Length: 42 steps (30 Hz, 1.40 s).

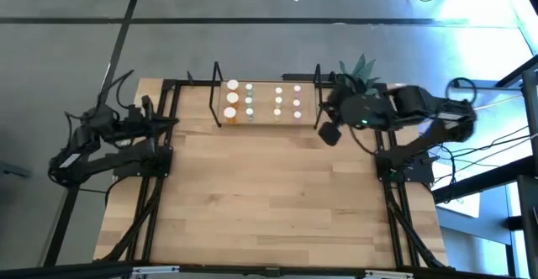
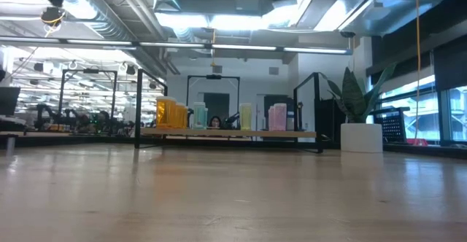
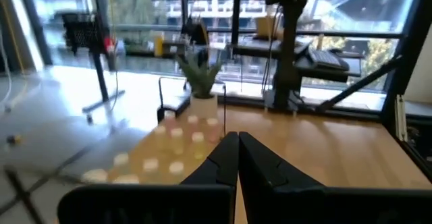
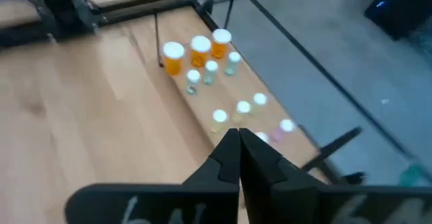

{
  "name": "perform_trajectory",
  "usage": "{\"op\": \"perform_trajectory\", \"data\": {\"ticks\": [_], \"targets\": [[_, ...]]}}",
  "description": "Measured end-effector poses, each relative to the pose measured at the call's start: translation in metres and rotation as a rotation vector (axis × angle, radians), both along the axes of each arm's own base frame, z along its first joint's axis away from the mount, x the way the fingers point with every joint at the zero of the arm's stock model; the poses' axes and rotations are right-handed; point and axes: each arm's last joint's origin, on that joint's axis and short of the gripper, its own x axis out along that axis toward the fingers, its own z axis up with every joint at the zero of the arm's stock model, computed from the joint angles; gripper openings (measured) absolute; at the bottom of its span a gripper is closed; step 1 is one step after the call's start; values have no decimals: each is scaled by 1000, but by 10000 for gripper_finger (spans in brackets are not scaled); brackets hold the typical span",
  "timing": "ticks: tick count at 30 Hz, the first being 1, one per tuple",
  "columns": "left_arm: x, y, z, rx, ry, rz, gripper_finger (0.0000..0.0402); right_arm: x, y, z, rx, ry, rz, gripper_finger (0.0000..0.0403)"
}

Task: Pick and place medicine bottles onto shelf by color
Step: Return to Home Position

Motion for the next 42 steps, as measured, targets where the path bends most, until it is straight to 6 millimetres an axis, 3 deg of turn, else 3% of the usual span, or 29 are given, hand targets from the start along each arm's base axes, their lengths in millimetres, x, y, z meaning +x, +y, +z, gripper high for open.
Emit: {"op": "perform_trajectory", "data": {"ticks": [5,11,16,29,42], "targets": [[16,6,-10,63,-41,-12,5,-33,6,-23,72,-224,142,2],[37,15,-39,5,-39,-3,3,-53,8,-52,18,-449,417,2],[48,19,-55,-21,-57,0,1,-67,7,-82,8,-563,550,3],[62,25,-89,-98,-16,27,3,-99,-5,-159,-13,-678,524,3],[77,32,-134,-215,-108,58,1,-126,-10,-215,-58,-846,511,2]]}}
